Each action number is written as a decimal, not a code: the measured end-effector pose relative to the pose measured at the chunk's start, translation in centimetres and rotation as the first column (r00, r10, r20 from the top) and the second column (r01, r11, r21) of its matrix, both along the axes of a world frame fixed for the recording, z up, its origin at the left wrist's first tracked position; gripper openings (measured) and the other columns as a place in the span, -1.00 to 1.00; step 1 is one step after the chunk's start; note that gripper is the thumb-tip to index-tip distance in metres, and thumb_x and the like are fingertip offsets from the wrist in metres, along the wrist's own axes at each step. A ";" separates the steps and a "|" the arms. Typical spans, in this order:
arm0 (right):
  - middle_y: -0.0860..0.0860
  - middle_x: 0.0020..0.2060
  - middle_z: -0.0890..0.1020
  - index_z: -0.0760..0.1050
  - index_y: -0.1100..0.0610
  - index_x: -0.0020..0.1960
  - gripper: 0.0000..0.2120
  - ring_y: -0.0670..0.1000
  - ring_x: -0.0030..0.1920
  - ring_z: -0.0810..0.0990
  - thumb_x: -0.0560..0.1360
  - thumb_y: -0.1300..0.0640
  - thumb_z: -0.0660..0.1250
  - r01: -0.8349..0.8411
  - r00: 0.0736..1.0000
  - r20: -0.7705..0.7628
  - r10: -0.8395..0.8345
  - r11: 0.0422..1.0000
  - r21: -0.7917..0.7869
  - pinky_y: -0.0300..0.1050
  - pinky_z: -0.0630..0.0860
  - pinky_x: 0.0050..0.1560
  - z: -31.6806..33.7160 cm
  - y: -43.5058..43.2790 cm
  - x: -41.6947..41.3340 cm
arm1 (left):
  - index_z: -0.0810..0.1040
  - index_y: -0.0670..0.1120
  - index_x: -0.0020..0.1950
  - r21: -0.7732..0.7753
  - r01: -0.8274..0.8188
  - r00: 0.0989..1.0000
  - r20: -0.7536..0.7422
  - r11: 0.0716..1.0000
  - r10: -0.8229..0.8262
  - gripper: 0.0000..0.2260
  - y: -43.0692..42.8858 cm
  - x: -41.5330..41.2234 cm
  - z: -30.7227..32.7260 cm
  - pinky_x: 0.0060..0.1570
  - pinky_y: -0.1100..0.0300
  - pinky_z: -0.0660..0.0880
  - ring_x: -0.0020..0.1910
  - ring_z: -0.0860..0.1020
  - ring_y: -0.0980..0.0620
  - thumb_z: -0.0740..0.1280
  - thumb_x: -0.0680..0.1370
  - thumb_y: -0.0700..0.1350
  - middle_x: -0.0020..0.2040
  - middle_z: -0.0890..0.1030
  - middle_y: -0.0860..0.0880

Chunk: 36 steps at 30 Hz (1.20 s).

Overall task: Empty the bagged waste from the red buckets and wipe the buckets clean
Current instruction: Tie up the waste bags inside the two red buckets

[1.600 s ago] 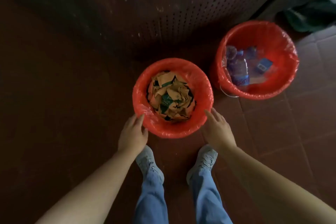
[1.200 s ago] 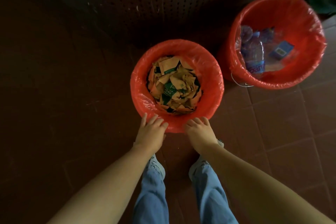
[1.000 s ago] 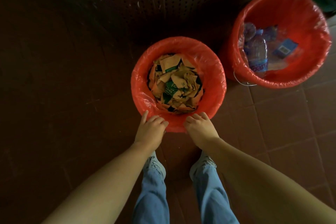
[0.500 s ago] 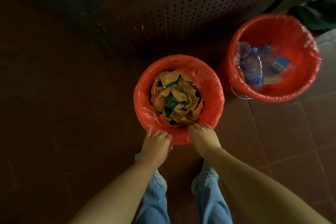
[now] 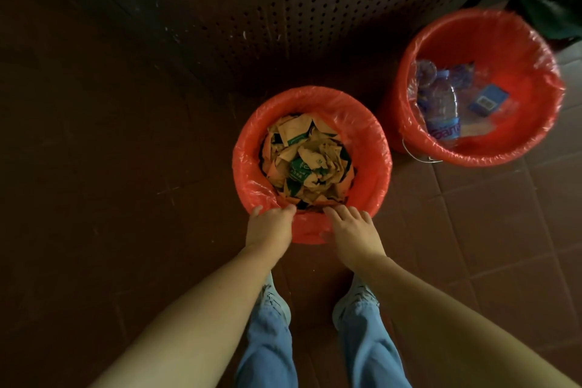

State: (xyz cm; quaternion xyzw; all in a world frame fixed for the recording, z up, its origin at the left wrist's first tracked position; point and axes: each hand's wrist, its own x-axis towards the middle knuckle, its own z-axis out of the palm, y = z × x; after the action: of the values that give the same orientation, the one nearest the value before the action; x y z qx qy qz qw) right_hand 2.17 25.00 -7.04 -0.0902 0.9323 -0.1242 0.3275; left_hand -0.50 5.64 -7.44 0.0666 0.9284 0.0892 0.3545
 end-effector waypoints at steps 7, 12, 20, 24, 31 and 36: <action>0.00 0.14 0.62 0.52 0.05 0.26 -0.70 0.11 0.17 0.55 0.54 0.19 0.28 0.004 1.000 -0.013 -0.002 0.994 0.105 0.05 0.38 0.21 0.1 -0.7 -0.8 | 0.47 -0.03 0.24 0.019 -0.072 0.996 -0.054 0.997 0.073 -0.80 0.6 -0.9 0.5 0.16 -0.04 0.43 -0.10 0.63 -0.06 0.13 0.67 -0.10 -0.18 0.63 0.02; -0.01 0.14 0.62 0.53 0.04 0.28 -0.71 0.11 0.17 0.57 0.56 0.10 0.31 0.053 0.997 -0.064 -0.046 0.993 0.106 0.04 0.40 0.18 0.2 -0.6 -2.3 | 0.25 0.03 0.55 -0.044 0.142 0.989 -0.031 0.989 -0.144 -0.34 1.4 0.2 0.9 0.48 -0.23 0.13 0.41 0.43 -0.10 0.15 0.56 0.38 0.39 0.51 -0.02; 0.02 0.17 0.60 0.50 0.04 0.34 -0.61 0.16 0.18 0.54 0.51 0.11 0.35 0.009 0.992 -0.130 0.007 0.992 0.123 0.11 0.42 0.18 -0.3 0.0 -2.0 | 0.35 0.03 0.52 -0.123 0.102 0.982 -0.146 0.987 -0.120 -0.54 0.7 -1.0 0.4 0.51 -0.26 0.02 0.43 0.37 -0.11 0.21 0.61 -0.14 0.38 0.51 0.00; 0.04 0.30 0.51 0.40 0.03 0.45 -0.49 0.16 0.29 0.44 0.51 0.09 0.35 -0.024 0.995 -0.087 0.041 0.983 0.180 0.13 0.34 0.32 -0.5 0.4 -1.7 | 0.53 -0.03 0.38 -0.098 0.239 0.945 -0.203 0.966 -0.255 -0.64 -0.5 -0.9 0.3 0.50 -0.33 -0.03 0.40 0.43 -0.12 0.26 0.58 -0.14 0.28 0.59 -0.01; 0.02 0.14 0.58 0.59 0.03 0.17 -0.71 0.15 0.24 0.45 0.47 0.20 0.31 0.023 0.988 -0.152 0.022 0.957 0.290 0.13 0.33 0.27 1.0 4.7 -4.9 | 0.63 -0.07 0.27 -0.129 0.317 0.901 -0.268 0.940 -0.341 -0.68 -2.9 -1.9 1.1 0.48 -0.37 0.06 0.38 0.50 -0.12 0.38 0.51 -0.15 0.26 0.64 -0.06; -0.01 0.17 0.53 0.59 -0.02 0.19 -0.71 0.10 0.15 0.51 0.52 0.21 0.30 0.088 0.988 -0.144 -0.047 0.952 0.293 0.03 0.47 0.17 2.7 6.5 -7.3 | 0.66 -0.03 0.21 -0.068 0.214 0.923 -0.314 0.975 -0.224 -0.68 -1.7 -3.2 2.5 0.48 -0.32 0.12 0.39 0.49 -0.08 0.24 0.53 -0.17 0.26 0.64 0.00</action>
State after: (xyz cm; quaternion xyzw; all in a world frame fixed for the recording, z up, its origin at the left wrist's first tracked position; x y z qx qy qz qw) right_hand -5.11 31.49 -4.36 -0.0157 0.9630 0.0134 0.2689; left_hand -3.69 3.95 -4.91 0.1777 0.9616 0.0219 0.2082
